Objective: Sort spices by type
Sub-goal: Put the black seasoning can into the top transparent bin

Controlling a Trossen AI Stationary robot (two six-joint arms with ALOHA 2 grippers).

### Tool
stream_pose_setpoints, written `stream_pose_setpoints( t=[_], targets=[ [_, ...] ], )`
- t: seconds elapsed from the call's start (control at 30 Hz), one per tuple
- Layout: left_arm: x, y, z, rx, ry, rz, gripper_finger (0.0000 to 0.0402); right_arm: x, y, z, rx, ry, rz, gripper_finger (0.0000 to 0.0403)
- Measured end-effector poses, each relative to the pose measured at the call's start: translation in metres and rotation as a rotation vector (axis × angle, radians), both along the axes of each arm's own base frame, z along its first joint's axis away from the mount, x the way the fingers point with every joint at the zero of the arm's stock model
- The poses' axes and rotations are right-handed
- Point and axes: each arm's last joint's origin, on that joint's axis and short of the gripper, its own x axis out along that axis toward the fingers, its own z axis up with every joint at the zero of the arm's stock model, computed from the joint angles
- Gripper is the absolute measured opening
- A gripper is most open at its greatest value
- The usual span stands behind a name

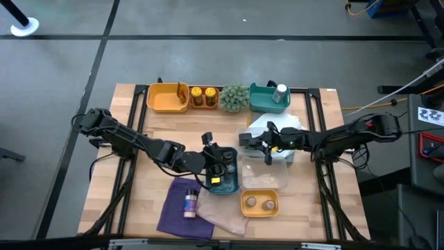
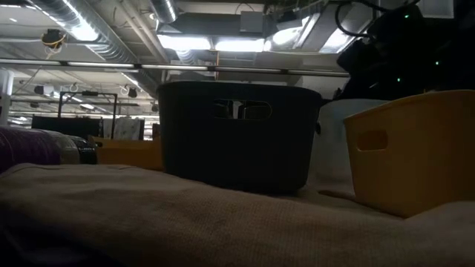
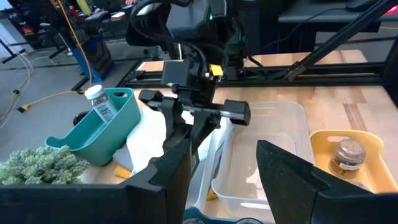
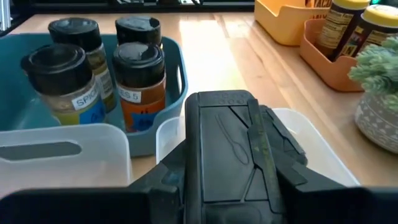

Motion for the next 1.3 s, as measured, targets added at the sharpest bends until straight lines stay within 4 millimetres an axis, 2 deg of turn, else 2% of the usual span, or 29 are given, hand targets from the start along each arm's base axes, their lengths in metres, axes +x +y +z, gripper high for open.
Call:
stream_pose_setpoints(
  t=[0.5,1.3],
  targets=[
    [-0.001,0.0,-0.002,0.01,0.026,0.0,0.0166,0.015,-0.001,-0.026,0.002,0.035,-0.001,0.0122],
    [-0.001,0.0,-0.002,0.009,0.025,0.0,0.0166,0.015,-0.001,-0.027,0.004,0.043,-0.001,0.0151]
  ],
)
